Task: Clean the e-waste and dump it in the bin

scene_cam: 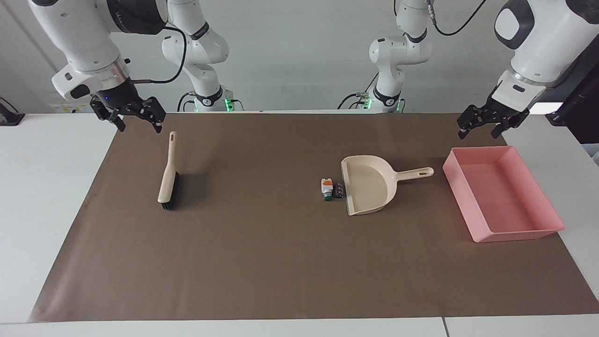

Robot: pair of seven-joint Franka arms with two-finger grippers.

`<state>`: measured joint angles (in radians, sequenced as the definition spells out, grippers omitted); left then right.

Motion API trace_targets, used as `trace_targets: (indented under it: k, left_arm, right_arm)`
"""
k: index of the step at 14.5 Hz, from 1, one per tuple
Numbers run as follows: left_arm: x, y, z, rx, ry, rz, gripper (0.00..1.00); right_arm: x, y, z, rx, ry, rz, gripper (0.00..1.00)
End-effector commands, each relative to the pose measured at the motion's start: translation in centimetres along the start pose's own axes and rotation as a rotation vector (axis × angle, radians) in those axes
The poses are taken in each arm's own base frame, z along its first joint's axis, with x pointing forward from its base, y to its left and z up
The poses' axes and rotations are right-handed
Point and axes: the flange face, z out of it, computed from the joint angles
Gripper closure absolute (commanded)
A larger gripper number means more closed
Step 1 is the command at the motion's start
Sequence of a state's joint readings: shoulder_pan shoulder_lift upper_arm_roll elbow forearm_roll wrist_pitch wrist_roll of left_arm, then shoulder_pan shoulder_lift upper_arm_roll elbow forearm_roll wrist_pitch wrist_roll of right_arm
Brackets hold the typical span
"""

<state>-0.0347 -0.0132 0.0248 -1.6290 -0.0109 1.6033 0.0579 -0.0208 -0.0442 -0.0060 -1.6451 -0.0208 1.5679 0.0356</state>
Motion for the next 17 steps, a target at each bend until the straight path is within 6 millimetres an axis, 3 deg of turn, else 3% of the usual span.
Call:
trace_targets:
  k: [1,7,10,11,14,17]
  left_arm:
    - [-0.8,0.1,0.1,0.017,0.002,-0.001,0.01]
    - [-0.7,0.6,0.0,0.018,0.006,0.002,0.01]
    - [-0.7,0.7,0.0,0.018,0.009,0.000,0.01]
    - [-0.6,0.7,0.0,0.018,0.007,0.002,0.01]
    - [-0.4,0.7,-0.1,0.019,0.022,0.014,0.01]
    - [-0.1,0.7,-0.2,0.024,0.046,0.198,0.02]
  right_arm:
    - [-0.4,0.2,-0.4,0.007,0.002,0.002,0.00]
    - [-0.6,0.3,-0.4,0.009,0.000,-0.002,0.00]
    - [-1.3,0.2,1.0,0.008,-0.024,0.000,0.00]
    - [-1.8,0.2,1.9,0.008,-0.018,-0.003,0.00]
    - [-5.1,0.2,7.8,0.008,0.013,-0.013,0.00]
    - [-6.7,0.6,13.8,0.010,0.001,-0.007,0.00]
